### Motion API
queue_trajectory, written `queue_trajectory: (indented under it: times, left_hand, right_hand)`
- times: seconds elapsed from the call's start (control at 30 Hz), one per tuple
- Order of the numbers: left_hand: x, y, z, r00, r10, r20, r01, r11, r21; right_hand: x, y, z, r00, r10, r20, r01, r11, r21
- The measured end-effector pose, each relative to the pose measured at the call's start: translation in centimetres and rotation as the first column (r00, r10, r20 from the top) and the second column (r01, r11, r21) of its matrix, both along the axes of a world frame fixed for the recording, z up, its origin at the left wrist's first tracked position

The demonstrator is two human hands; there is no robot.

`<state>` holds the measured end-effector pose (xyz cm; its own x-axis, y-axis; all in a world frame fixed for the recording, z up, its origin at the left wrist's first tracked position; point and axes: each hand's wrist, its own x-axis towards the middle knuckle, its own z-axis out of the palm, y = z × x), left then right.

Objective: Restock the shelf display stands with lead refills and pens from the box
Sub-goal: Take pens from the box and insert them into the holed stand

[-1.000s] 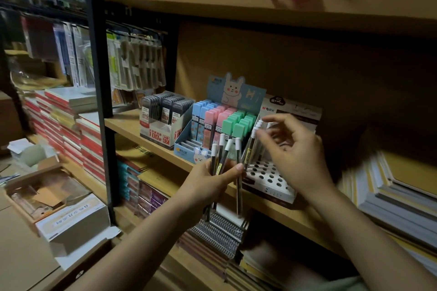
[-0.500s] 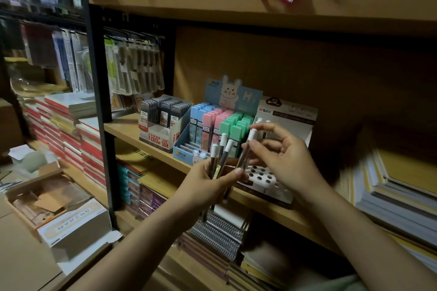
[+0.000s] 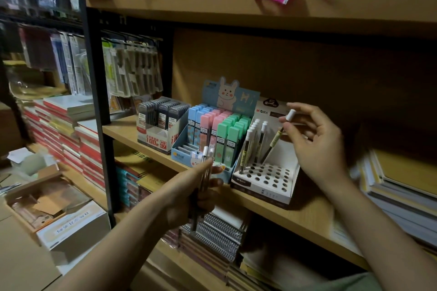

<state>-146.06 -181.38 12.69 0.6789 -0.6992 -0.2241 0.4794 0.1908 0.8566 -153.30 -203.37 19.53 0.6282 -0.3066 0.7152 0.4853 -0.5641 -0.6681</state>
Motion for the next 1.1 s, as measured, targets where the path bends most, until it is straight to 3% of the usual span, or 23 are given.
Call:
queue_trajectory:
  times: [0.17, 0.5, 0.7, 0.87, 1.1]
  left_hand:
    - [0.0, -0.1, 0.3, 0.998, 0.008, -0.055, -0.013, 0.997, -0.078]
    - [-0.1, 0.2, 0.0, 1.000, -0.006, 0.029, 0.011, 0.982, -0.188]
    - [0.1, 0.0, -0.1, 0.991, 0.019, 0.131, -0.008, 0.997, -0.079]
    - [-0.1, -0.4, -0.2, 0.987, 0.023, 0.158, -0.011, 0.997, -0.080]
    - [-0.7, -0.5, 0.0, 0.949, 0.040, 0.312, -0.049, 0.999, 0.021]
  right_hand:
    - [1.1, -0.4, -1.1, 0.999, -0.047, 0.025, 0.048, 0.997, -0.055]
    - [2.4, -0.6, -2.1, 0.999, -0.009, -0.034, 0.008, 0.999, -0.046]
    - [2.9, -0.7, -1.8, 0.996, -0.045, -0.073, 0.042, 0.998, -0.051]
    - [3.6, -0.5, -1.7, 0.990, -0.121, -0.074, 0.115, 0.991, -0.074]
    - [4.0, 0.4, -2.4, 0.968, -0.231, -0.101, 0.205, 0.954, -0.219]
